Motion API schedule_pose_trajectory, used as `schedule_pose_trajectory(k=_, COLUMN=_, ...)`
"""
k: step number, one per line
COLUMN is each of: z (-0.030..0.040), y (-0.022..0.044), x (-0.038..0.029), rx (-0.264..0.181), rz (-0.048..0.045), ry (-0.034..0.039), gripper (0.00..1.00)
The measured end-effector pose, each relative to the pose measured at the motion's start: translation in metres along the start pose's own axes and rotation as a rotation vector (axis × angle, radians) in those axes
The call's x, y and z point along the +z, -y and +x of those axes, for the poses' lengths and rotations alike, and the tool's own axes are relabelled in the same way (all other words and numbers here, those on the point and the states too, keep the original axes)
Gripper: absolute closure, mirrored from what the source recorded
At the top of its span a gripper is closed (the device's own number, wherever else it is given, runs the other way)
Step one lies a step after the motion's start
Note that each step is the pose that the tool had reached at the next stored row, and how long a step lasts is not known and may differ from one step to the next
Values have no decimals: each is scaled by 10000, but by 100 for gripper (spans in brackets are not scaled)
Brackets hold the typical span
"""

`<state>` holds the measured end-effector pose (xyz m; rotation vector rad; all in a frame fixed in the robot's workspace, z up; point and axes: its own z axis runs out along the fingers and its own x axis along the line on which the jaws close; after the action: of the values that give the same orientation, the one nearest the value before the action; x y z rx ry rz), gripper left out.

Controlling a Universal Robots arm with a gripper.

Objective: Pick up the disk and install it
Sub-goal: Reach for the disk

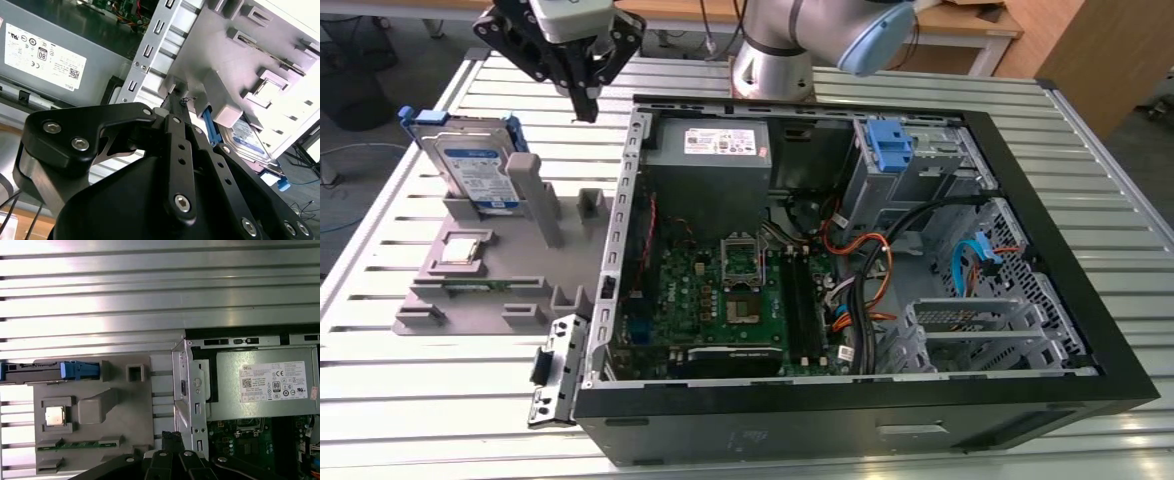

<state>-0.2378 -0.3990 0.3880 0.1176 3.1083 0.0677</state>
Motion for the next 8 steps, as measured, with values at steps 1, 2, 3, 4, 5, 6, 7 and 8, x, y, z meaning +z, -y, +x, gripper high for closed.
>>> schedule_pose_trajectory(k=1, z=15, y=1, x=0, rx=0, rz=0, ry=2, gripper=90)
schedule_pose_trajectory(k=2, z=40, y=3, x=0, rx=0, rz=0, ry=6, gripper=90)
schedule_pose_trajectory(k=3, z=69, y=5, x=1, rx=1, rz=-1, ry=13, gripper=90)
schedule_pose_trajectory(k=4, z=99, y=7, x=2, rx=0, rz=-2, ry=20, gripper=90)
schedule_pose_trajectory(k=5, z=129, y=10, x=3, rx=-1, rz=-2, ry=25, gripper=90)
schedule_pose_trajectory(k=6, z=158, y=12, x=3, rx=-2, rz=-2, ry=29, gripper=90)
schedule_pose_trajectory(k=7, z=185, y=14, x=5, rx=-2, rz=-2, ry=34, gripper=90)
schedule_pose_trajectory(k=8, z=214, y=16, x=6, rx=-2, rz=-2, ry=36, gripper=90)
